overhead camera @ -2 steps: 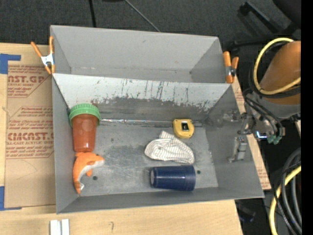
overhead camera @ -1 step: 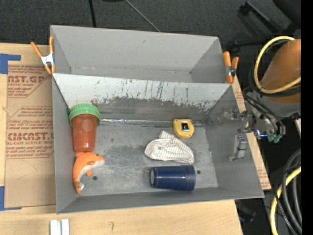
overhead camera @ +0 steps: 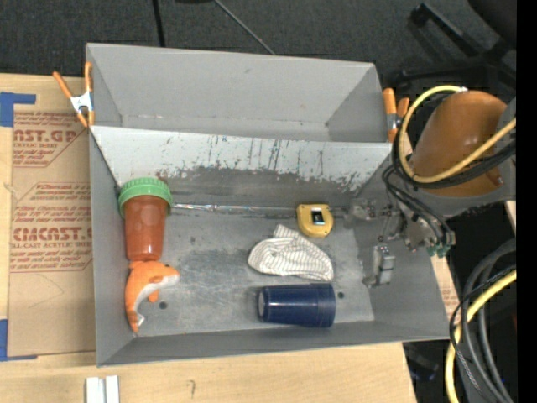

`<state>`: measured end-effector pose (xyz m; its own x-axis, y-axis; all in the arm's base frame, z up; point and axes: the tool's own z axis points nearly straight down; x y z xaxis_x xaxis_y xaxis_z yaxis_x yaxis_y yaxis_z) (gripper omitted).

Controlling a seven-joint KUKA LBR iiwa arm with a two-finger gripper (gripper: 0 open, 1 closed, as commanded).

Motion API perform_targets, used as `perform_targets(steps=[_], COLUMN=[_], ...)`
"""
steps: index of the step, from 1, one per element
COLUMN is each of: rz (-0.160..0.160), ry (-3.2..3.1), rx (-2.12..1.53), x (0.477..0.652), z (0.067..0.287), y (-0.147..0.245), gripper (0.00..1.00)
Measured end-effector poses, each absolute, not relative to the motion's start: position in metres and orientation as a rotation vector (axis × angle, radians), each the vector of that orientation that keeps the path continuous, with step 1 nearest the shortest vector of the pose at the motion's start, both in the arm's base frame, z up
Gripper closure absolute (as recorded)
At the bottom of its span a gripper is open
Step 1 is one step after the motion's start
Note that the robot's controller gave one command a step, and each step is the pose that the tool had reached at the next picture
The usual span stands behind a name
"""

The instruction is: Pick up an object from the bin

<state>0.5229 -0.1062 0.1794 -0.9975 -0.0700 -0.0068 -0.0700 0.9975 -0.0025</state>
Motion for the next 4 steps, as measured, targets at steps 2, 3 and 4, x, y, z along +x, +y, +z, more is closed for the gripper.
perform_targets(steps=[2,3,4], rz=[0.002,0.001,0.001], ry=[3.144,3.125,3.125], rx=[-0.184,-0.264,-0.264], x=[0.538,0.549,0.549], z=[0.105,0.071,0.071], y=[-0.068,-0.021,-0.021], gripper=[0.0,1.0,1.0])
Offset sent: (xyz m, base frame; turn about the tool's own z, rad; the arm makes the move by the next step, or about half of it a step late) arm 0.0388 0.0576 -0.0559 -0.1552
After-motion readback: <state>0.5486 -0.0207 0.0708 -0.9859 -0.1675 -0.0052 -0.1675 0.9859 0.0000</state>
